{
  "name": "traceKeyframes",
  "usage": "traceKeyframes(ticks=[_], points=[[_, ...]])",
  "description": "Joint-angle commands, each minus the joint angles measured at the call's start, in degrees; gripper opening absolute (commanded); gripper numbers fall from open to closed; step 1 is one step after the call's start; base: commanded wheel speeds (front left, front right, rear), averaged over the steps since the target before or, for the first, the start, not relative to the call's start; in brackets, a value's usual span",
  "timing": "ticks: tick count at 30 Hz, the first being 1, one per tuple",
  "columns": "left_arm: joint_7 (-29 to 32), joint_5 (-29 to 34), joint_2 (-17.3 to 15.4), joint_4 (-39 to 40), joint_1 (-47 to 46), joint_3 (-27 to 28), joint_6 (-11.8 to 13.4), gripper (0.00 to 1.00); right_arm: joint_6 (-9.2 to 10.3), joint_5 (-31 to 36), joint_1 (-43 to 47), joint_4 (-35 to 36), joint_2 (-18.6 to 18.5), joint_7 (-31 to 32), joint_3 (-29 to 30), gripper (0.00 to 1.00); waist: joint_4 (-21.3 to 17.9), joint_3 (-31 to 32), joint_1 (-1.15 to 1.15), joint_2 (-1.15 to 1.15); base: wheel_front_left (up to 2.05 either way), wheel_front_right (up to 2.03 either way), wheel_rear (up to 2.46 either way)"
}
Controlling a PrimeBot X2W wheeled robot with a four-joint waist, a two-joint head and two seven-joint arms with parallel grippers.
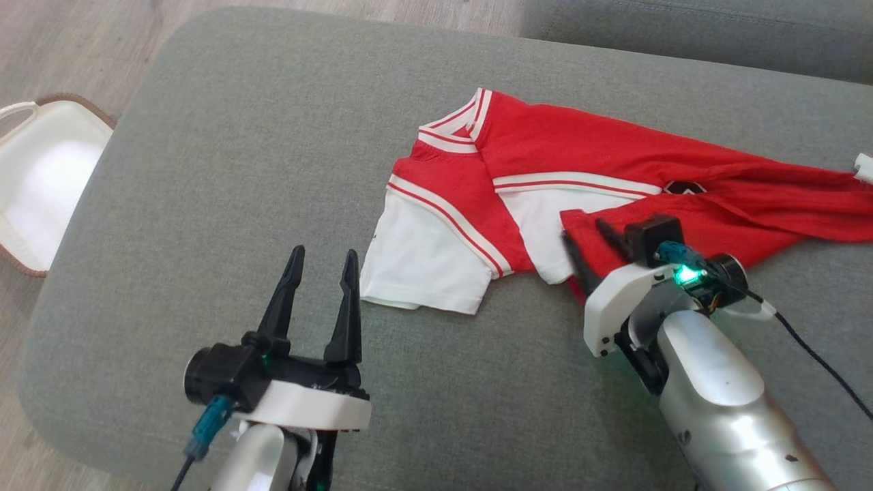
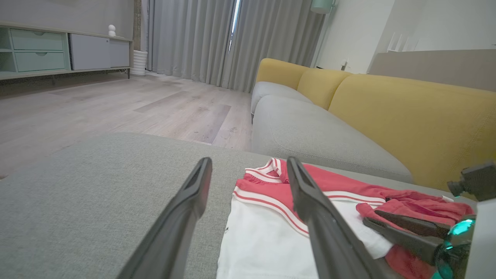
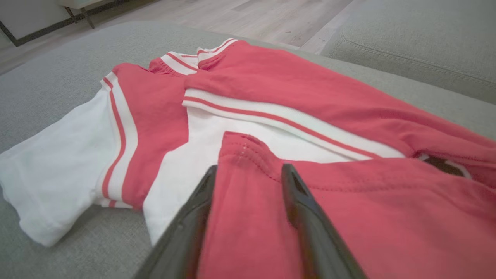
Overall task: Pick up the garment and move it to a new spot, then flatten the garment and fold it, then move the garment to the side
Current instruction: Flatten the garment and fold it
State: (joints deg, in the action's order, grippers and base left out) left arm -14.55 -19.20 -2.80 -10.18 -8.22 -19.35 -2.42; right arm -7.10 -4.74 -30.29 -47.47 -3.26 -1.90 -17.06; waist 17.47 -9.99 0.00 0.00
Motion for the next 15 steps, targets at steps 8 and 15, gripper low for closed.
traceKeyframes(ticks=[8,15], points=[[-0.4,0.1,-0.1,1.6,-1.8,2.6,0.4,1.00,-0.39,-4.9,-2.2,1.6,0.4,-6.8,0.3,0.00,-3.3,0.9,0.00,0.00,0.00,0.00,0.00],[-0.4,0.9,-0.1,1.8,-0.9,5.0,0.0,1.00,-0.39,-6.7,3.4,7.5,0.4,-11.7,6.0,0.00,-9.6,2.9,0.00,0.00,0.00,0.00,0.00]])
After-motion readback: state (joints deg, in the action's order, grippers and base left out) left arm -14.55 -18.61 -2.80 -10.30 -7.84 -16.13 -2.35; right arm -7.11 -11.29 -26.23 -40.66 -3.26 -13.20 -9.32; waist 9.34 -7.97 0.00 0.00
